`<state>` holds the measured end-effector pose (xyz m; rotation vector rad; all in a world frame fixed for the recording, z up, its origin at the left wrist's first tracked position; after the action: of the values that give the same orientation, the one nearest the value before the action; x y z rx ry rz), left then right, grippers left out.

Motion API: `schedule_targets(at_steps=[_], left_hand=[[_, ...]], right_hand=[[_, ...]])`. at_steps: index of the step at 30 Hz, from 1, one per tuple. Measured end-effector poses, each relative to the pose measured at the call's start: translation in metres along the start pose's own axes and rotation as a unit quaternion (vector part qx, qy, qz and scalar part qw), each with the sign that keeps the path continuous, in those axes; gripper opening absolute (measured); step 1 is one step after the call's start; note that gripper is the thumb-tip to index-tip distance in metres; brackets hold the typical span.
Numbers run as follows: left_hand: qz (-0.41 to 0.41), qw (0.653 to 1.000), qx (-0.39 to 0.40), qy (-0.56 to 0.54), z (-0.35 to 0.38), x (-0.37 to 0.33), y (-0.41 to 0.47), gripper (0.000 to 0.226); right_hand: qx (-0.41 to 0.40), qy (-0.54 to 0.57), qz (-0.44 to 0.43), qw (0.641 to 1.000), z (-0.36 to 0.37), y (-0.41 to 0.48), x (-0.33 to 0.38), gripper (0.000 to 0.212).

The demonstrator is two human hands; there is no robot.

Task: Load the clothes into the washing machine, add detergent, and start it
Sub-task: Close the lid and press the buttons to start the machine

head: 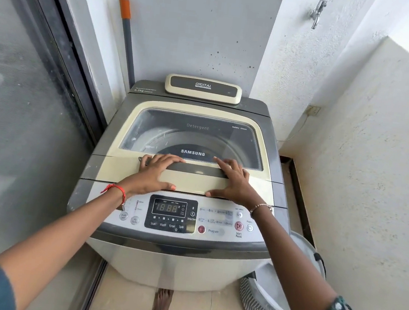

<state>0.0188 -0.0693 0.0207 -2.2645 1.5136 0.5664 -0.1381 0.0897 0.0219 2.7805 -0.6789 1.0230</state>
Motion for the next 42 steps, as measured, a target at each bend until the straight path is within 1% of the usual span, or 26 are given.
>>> schedule_targets(at_steps=[2,4,7,12,15,19,23,26,34,39,42], left_hand=[[-0.003,1.000,0.020,-0.001,0.000,0.000,0.000,0.073],[-0.007,0.999,0.033,-0.002,0.000,-0.001,-0.001,0.078],[-0.008,0.999,0.032,0.003,0.000,-0.003,-0.002,0.079],[-0.013,0.999,0.033,0.003,0.001,-0.003,-0.002,0.080],[-0.010,1.000,0.016,0.024,0.002,-0.003,-0.001,0.088],[-0.005,1.000,0.000,0.027,0.002,-0.005,-0.001,0.088],[-0.015,0.999,-0.015,0.027,0.004,-0.005,-0.001,0.069],[-0.013,0.999,-0.023,0.022,0.004,-0.006,-0.002,0.064],[-0.011,0.999,-0.026,0.022,0.004,-0.006,-0.002,0.064],[-0.010,1.000,-0.018,0.018,0.004,-0.006,-0.003,0.074],[-0.007,1.000,-0.020,0.015,0.004,-0.006,-0.004,0.074]], right_hand=[[0.015,0.074,0.007,0.997,-0.009,-0.009,-0.004,0.100],[0.027,0.138,0.038,0.989,-0.021,-0.025,-0.015,0.107],[0.046,0.150,0.092,0.983,-0.035,-0.057,-0.041,0.116],[0.048,0.165,0.136,0.976,-0.035,-0.089,-0.065,0.118],[0.010,0.153,0.117,0.981,-0.029,-0.092,-0.066,0.118],[-0.008,0.126,0.102,0.987,-0.027,-0.091,-0.066,0.120],[-0.004,0.110,0.094,0.990,-0.026,-0.090,-0.066,0.119],[-0.003,0.104,0.092,0.990,-0.025,-0.090,-0.066,0.117],[0.003,0.092,0.094,0.991,-0.025,-0.091,-0.062,0.114],[0.004,0.084,0.095,0.992,-0.025,-0.092,-0.060,0.112],[0.000,0.076,0.093,0.993,-0.025,-0.092,-0.061,0.111]])
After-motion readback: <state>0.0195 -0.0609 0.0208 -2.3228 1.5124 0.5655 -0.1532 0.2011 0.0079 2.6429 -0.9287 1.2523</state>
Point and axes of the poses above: each hand's wrist, its own y-axis towards the middle knuckle, its own z-axis out of the palm, x = y × z, the point moved 4 cm from there along y, towards the middle knuckle, and after that the axes turned 3 degrees about y, right-handed, at the moved point
